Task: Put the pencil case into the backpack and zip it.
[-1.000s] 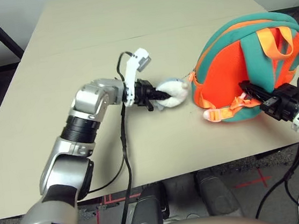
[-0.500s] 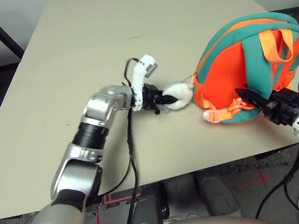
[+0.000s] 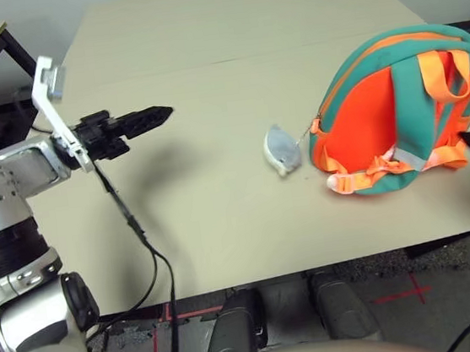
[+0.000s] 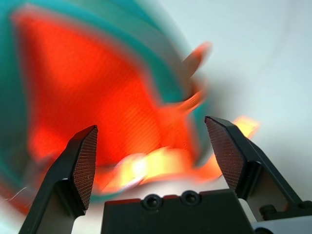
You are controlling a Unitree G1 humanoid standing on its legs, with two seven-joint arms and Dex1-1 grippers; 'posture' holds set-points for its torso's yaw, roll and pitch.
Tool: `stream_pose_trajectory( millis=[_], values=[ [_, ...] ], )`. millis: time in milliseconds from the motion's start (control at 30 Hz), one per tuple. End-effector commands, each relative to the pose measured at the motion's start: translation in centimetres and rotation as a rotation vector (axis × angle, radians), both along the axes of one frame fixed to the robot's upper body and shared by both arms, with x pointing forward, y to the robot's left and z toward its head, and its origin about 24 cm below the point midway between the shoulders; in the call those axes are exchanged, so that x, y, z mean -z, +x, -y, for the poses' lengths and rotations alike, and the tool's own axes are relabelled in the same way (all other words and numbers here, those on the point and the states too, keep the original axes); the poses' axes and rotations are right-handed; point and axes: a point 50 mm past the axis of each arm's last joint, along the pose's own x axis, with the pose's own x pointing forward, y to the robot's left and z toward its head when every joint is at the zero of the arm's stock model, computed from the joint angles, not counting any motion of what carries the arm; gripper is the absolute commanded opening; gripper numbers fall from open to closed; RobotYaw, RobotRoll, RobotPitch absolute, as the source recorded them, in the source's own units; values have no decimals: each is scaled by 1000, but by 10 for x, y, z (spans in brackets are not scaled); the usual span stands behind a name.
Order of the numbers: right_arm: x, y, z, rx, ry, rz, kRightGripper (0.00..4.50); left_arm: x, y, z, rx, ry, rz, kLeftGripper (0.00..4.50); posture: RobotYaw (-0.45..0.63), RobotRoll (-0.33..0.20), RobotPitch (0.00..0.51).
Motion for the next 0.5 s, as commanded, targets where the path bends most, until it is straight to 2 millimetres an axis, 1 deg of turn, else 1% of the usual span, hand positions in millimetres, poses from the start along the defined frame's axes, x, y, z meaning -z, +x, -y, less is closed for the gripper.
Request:
stream_pose_trajectory(
  millis=[33, 100, 167, 267, 367, 500],
  values=[
    [12, 22, 17, 55, -36, 14, 4500, 20, -1, -19, -217, 129, 59, 4490, -102, 0, 88],
    [19, 40, 20, 58, -59, 27, 4500, 34, -1, -22, -280, 183, 80, 4490, -88, 0, 88],
    [24, 54, 21, 60, -58, 40, 4500, 44, 0, -20, -313, 218, 96, 4490, -83, 0, 82],
    [30, 70, 24, 85, -43, 67, 4500, 54, 3, -17, -338, 257, 125, 4490, -79, 0, 81],
    [50, 79, 29, 121, -72, 65, 4500, 66, 10, -8, -317, 335, 157, 4490, -67, 0, 79],
    [70, 82, 32, 140, -117, 67, 4500, 71, 18, -1, -298, 362, 191, 4490, -64, 0, 81]
  ],
)
